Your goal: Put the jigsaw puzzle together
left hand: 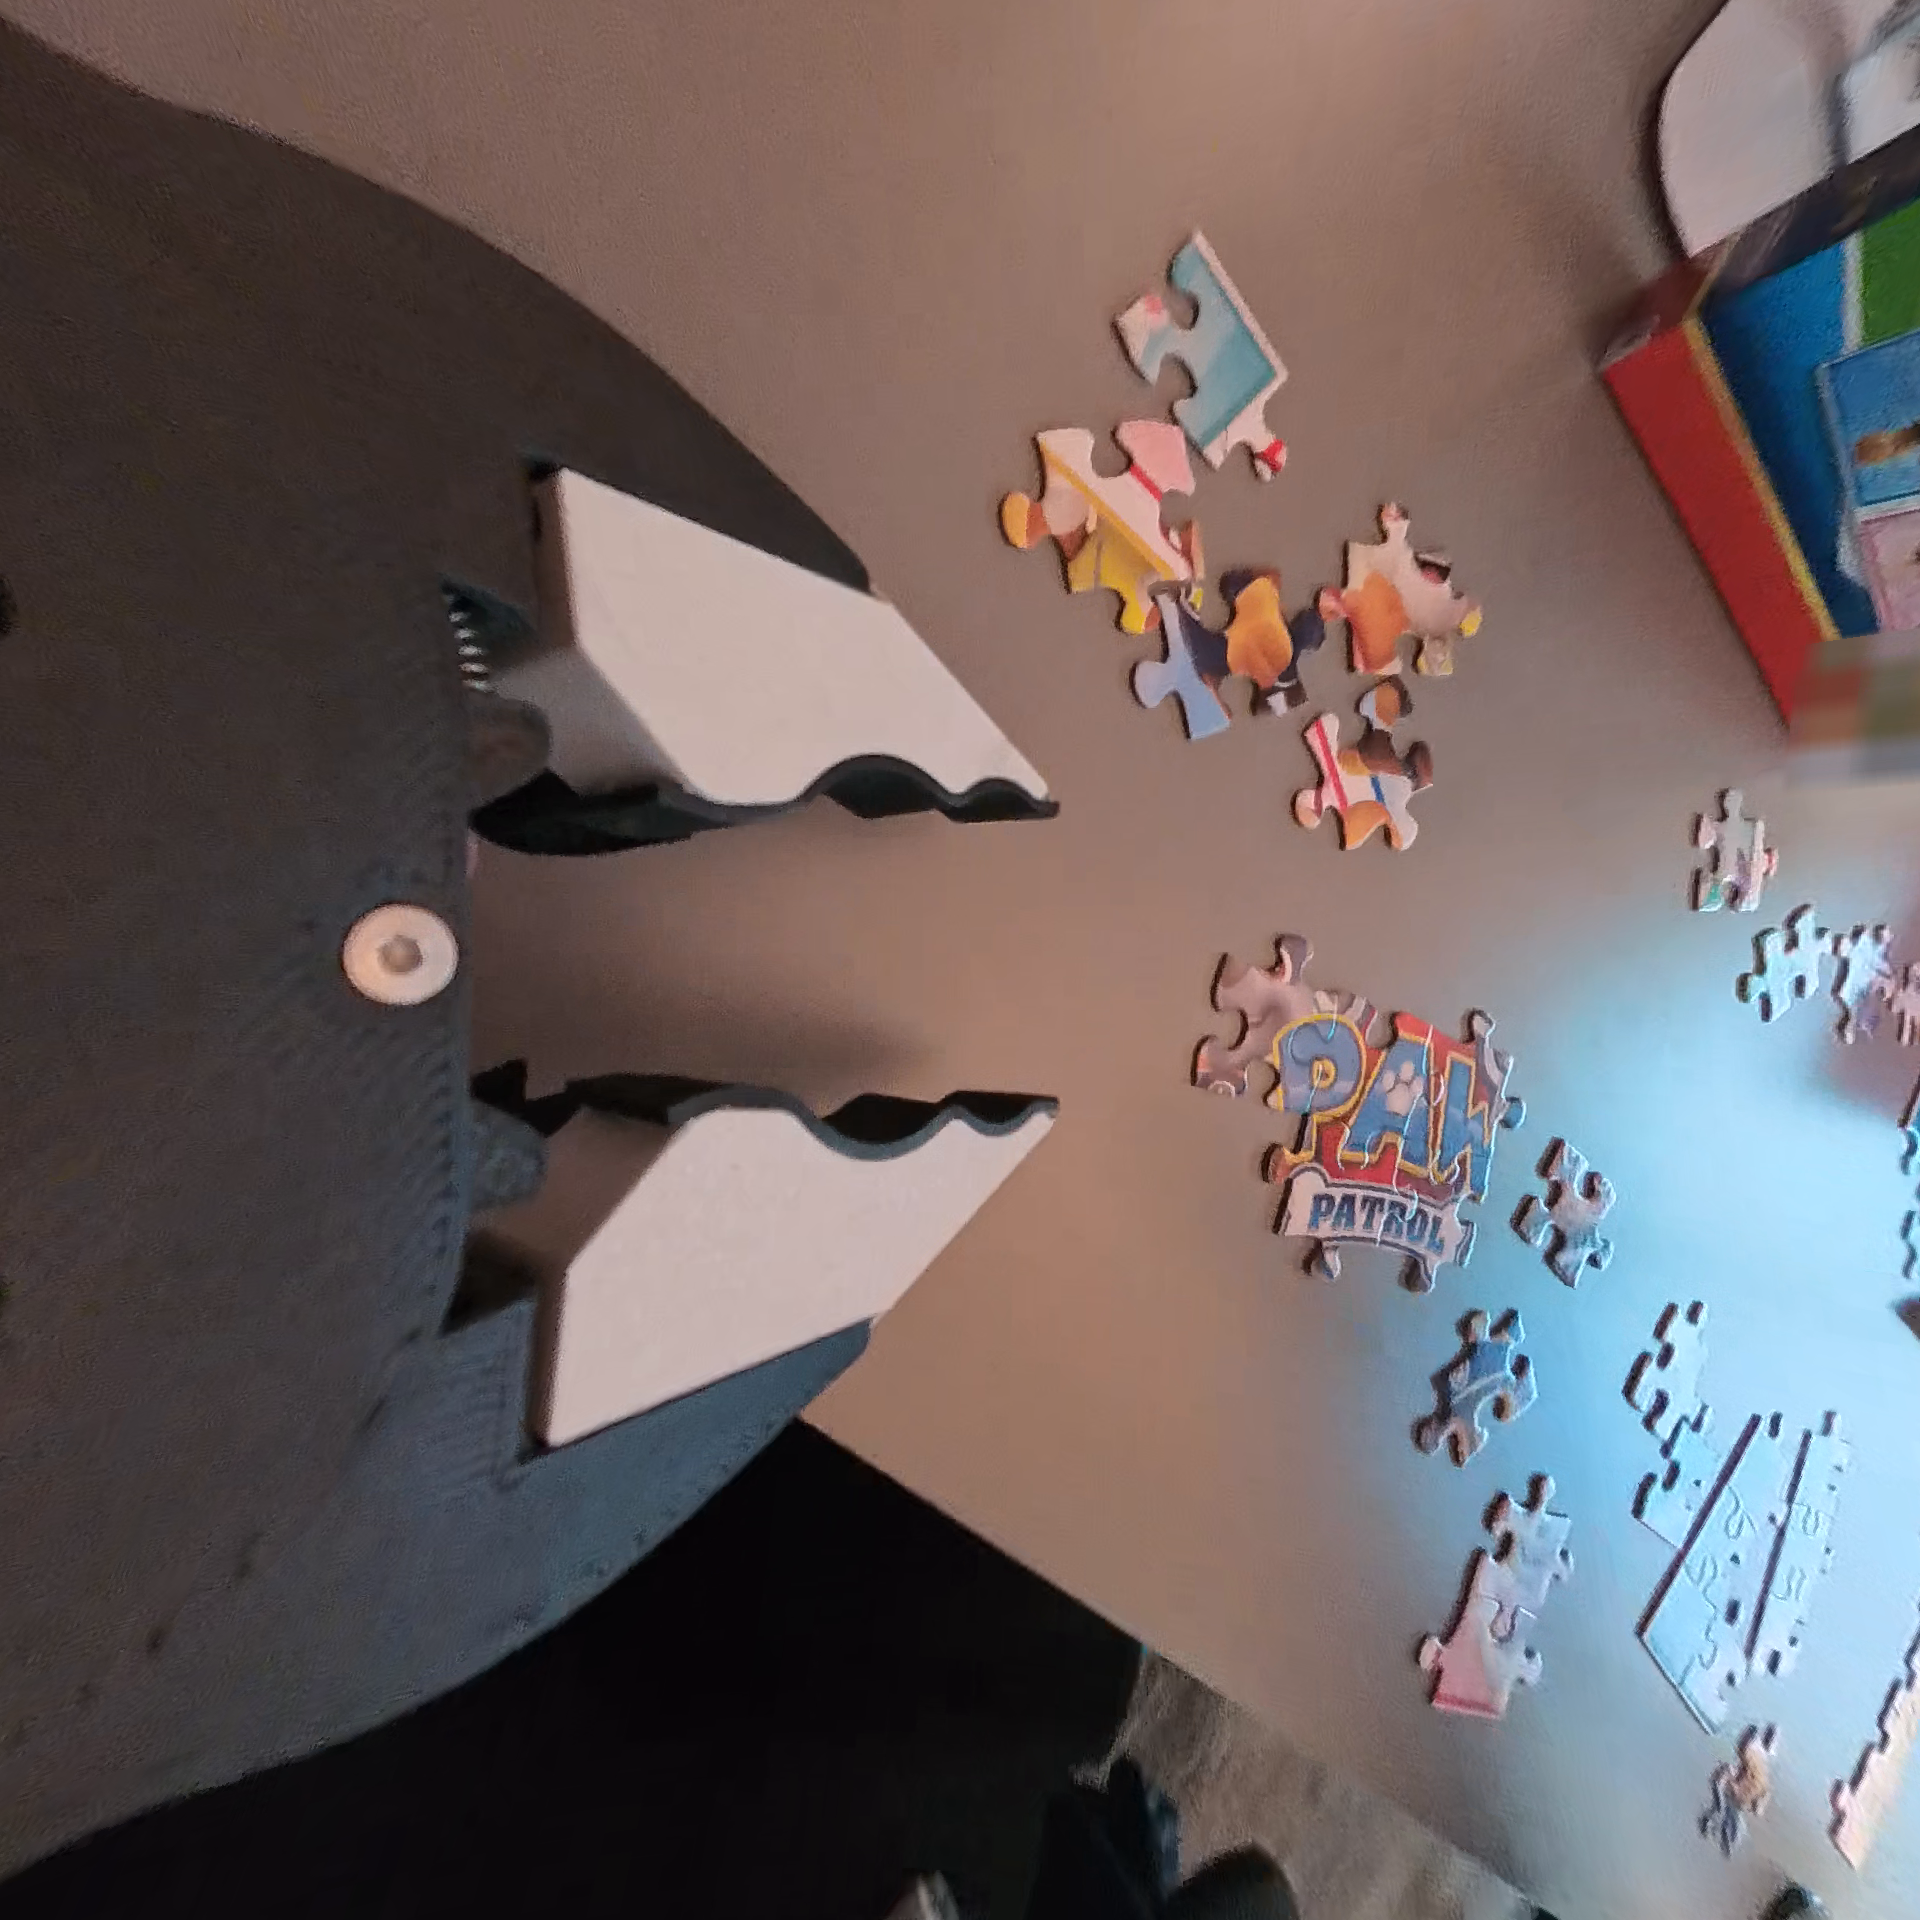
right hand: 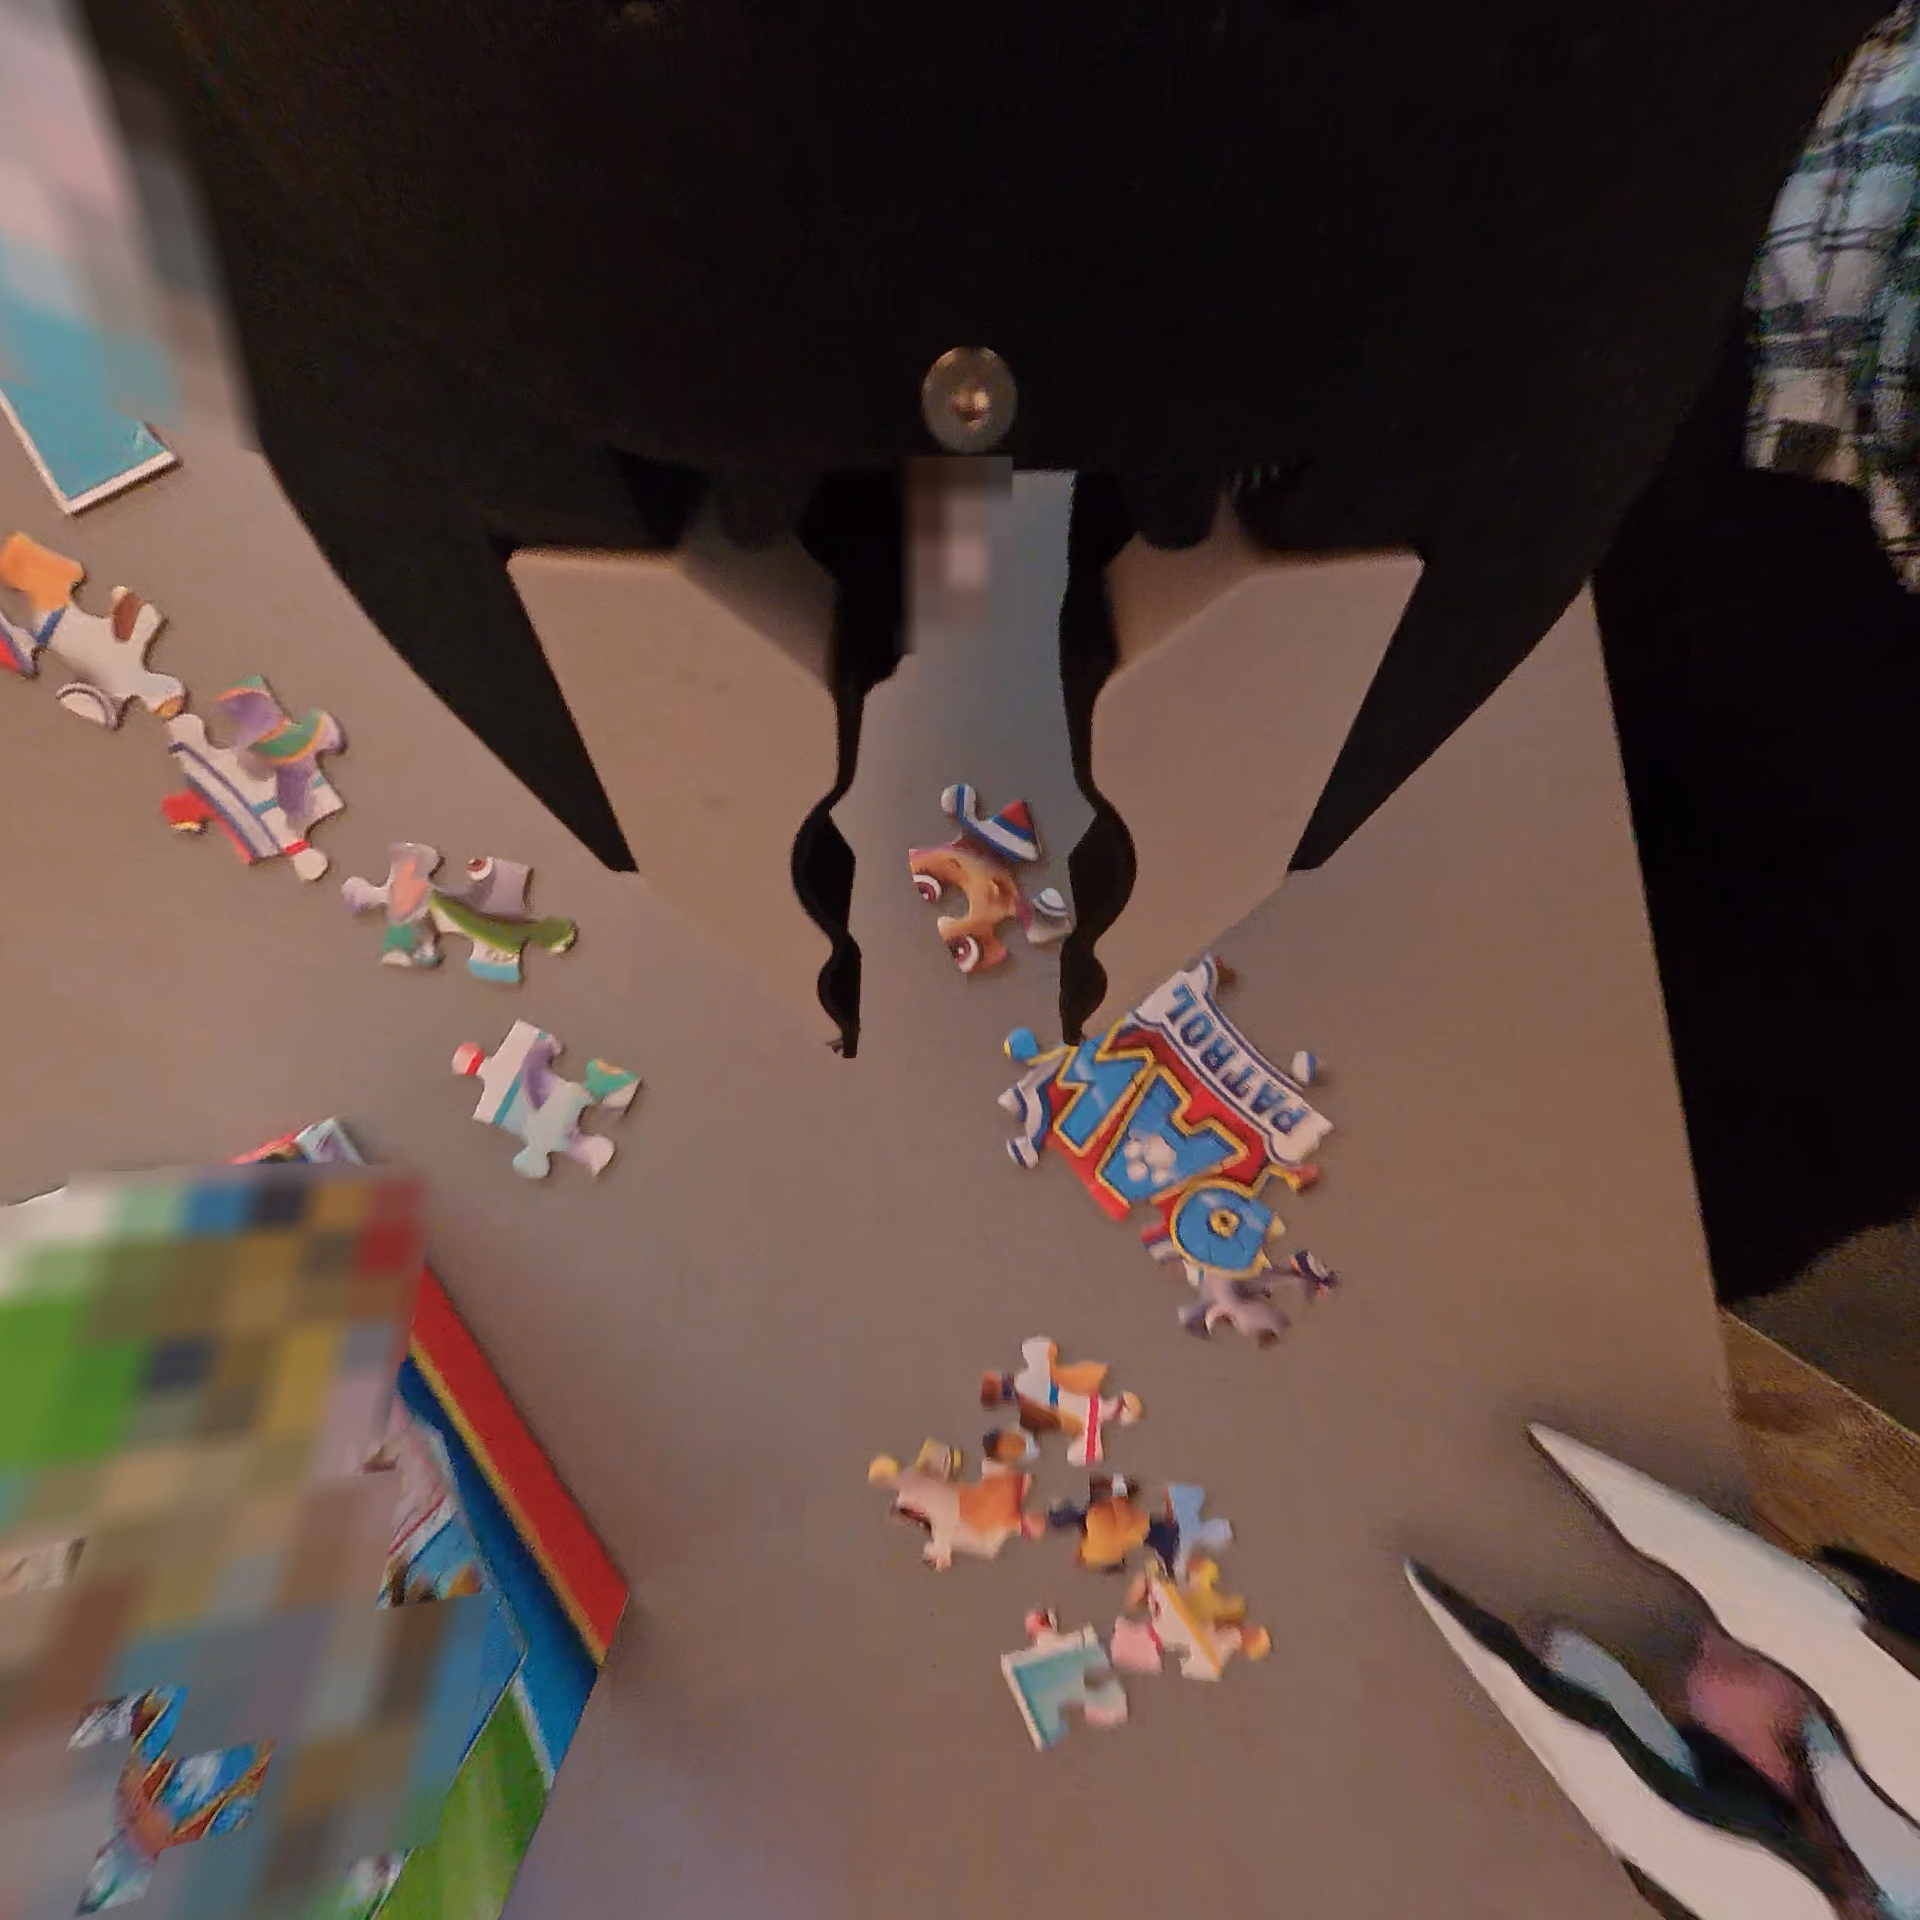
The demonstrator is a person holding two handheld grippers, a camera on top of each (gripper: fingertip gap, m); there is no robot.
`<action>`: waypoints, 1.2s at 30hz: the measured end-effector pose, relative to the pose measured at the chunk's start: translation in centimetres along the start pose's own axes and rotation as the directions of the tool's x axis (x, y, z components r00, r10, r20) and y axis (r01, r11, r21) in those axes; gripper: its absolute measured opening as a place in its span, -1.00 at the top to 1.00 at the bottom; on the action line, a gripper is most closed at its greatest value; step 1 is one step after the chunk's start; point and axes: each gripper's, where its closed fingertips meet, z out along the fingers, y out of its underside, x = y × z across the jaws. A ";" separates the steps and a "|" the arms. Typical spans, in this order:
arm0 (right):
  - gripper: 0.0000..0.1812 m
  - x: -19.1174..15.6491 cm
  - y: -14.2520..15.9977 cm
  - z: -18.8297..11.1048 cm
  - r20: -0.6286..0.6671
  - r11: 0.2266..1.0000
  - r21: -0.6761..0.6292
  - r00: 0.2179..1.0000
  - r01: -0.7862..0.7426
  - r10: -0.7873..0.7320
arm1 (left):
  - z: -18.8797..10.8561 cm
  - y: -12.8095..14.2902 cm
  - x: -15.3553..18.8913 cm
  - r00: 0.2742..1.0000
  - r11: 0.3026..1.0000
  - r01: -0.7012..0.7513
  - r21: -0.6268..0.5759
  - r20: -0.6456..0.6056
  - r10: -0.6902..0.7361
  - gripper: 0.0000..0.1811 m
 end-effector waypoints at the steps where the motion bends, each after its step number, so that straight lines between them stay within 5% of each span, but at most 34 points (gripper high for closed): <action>1: 0.60 -0.2 -0.4 -0.8 -0.009 1.000 0.013 1.000 -0.001 0.002 | 0.1 0.1 -0.2 1.000 1.000 0.030 -0.010 -0.010 -0.030 0.44; 5: 0.62 -2.5 -0.1 -4.8 -0.025 0.997 0.074 0.999 0.026 -0.024 | 0.6 0.6 -0.1 1.000 0.998 0.016 -0.057 0.006 -0.016 0.37; 12: 0.55 -2.6 6.2 -9.3 -0.099 0.998 0.043 0.994 0.051 -0.046 | 1.0 1.0 0.4 1.000 0.995 0.024 -0.094 0.019 -0.022 0.28; 20: 0.49 -1.3 12.2 -7.9 -0.120 0.998 -0.024 0.992 -0.052 0.049 | 2.4 -0.5 1.7 0.995 0.990 -0.103 -0.092 -0.023 0.101 0.27; 29: 0.48 2.1 14.2 -3.1 -0.111 0.977 -0.204 0.993 -0.067 0.045 | 5.0 -3.1 1.1 0.961 0.955 -0.269 -0.122 -0.104 0.257 0.21; 36: 0.69 2.0 13.5 -2.3 -0.049 0.971 -0.228 0.997 -0.066 0.057 | 5.6 -3.8 1.8 0.946 0.943 -0.315 -0.106 -0.117 0.302 0.22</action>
